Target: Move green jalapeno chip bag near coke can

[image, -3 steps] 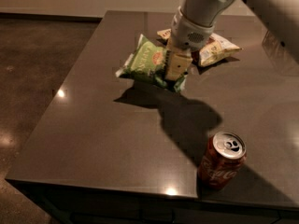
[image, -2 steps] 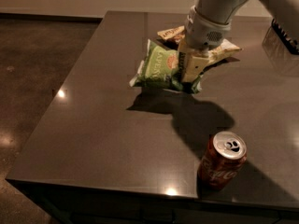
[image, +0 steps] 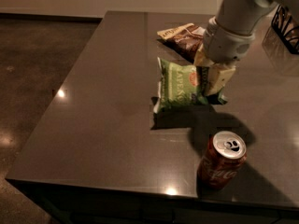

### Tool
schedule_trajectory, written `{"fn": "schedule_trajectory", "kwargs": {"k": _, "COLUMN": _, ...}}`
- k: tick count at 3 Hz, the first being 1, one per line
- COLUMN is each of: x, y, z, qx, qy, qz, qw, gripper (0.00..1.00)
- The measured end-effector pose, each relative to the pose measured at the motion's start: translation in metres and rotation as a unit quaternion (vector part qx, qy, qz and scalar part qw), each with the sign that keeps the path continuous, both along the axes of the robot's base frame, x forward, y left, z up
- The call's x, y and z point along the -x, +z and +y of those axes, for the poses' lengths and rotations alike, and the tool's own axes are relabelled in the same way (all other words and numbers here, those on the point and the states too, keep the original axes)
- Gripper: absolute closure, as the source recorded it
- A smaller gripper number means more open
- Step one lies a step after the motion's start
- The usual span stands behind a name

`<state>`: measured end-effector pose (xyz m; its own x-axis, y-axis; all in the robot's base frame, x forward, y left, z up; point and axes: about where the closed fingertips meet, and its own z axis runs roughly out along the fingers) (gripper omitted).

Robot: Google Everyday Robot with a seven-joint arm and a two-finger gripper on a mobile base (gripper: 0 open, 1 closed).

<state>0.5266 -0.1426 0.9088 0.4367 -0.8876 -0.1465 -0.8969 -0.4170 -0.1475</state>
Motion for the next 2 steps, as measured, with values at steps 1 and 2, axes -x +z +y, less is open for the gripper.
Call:
{"fn": "schedule_trajectory", "kwargs": {"k": 1, "x": 0.030, "y": -0.009, "z": -0.016, "qx": 0.014, "qy": 0.051, "qz": -0.006, "qw": 0.9986, "gripper": 1.00}}
{"fn": "schedule_trajectory", "kwargs": {"k": 2, "x": 0.058, "y": -0.012, "z": -0.030, "qx": 0.024, "qy": 0.082, "qz": -0.005, "qw": 0.9963, "gripper": 1.00}}
